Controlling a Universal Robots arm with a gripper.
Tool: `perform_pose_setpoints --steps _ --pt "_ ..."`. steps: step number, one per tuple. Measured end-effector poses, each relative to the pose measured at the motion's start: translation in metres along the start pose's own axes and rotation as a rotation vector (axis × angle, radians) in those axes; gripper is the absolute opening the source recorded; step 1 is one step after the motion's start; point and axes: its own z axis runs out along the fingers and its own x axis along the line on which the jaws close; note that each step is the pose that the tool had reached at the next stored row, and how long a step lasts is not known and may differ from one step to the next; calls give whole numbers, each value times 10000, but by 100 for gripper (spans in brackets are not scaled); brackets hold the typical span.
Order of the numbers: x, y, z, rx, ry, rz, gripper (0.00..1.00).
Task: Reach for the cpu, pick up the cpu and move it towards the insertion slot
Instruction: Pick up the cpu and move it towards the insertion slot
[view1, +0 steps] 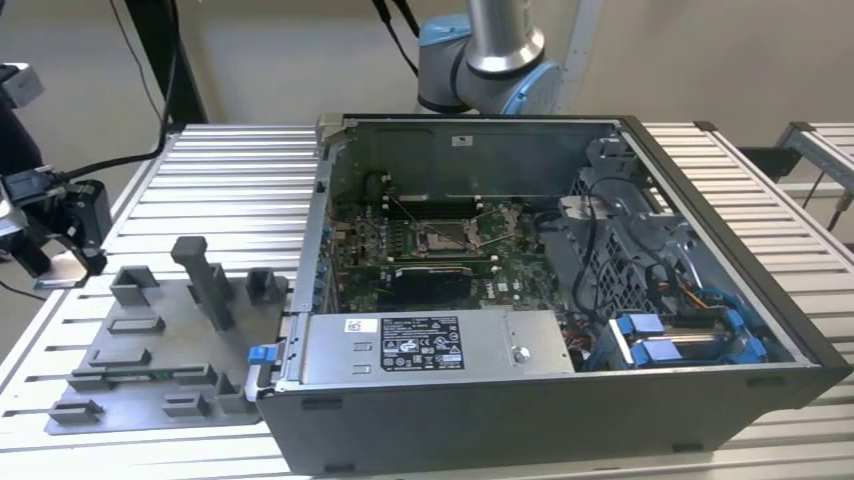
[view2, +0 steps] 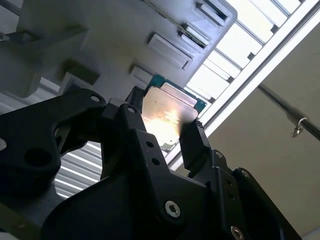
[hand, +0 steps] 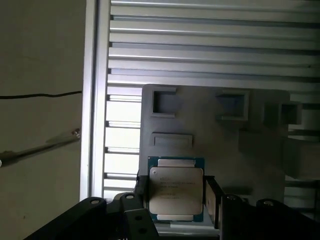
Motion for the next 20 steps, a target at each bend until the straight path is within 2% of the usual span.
perform_pose_setpoints --steps 7,20 --pt "0 5 -117 0 0 0 0" --pt "0 10 -255 0 0 0 0"
